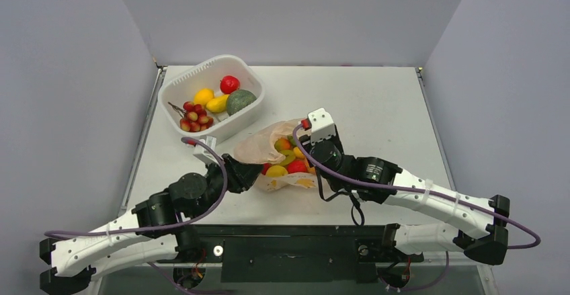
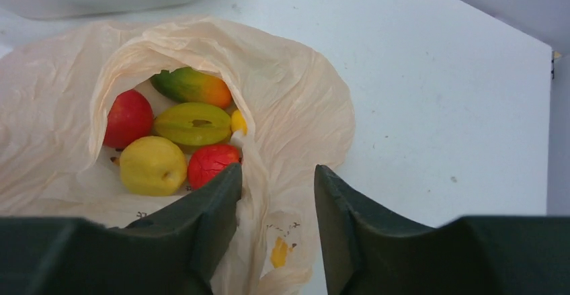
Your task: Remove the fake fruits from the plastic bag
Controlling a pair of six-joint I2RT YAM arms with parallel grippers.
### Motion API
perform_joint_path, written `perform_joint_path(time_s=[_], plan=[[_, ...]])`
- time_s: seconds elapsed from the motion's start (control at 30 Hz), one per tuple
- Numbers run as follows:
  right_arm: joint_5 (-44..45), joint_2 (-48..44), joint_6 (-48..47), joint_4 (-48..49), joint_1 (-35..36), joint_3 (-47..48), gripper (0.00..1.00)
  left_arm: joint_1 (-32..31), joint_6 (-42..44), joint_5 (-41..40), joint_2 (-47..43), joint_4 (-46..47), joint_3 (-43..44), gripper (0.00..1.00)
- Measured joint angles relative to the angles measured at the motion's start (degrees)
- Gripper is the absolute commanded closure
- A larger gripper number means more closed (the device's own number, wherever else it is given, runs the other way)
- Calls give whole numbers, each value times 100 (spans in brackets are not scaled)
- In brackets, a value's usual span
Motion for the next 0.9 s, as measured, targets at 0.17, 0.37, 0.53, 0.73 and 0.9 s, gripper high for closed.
perform_joint_path(time_s=[0.17, 0.37, 0.53, 0.73, 0.9], plan=[[-61, -9, 44, -79, 0, 0, 83, 2, 721, 339, 787, -1119, 1633, 56], [-236, -144, 216, -79, -17, -20, 94, -402, 1862, 584, 2371, -1895, 3093, 51], [-448, -302, 354, -72, -146, -103, 98, -1381, 2839, 358, 3171, -2284, 3333, 49], [-887, -492, 505, 0, -533, -286, 100, -2315, 3904, -647, 3482, -2310, 3501, 46], [-1303, -708, 645, 74, -898, -492, 100, -2643, 4503, -1606, 3731, -2273, 3504, 45]])
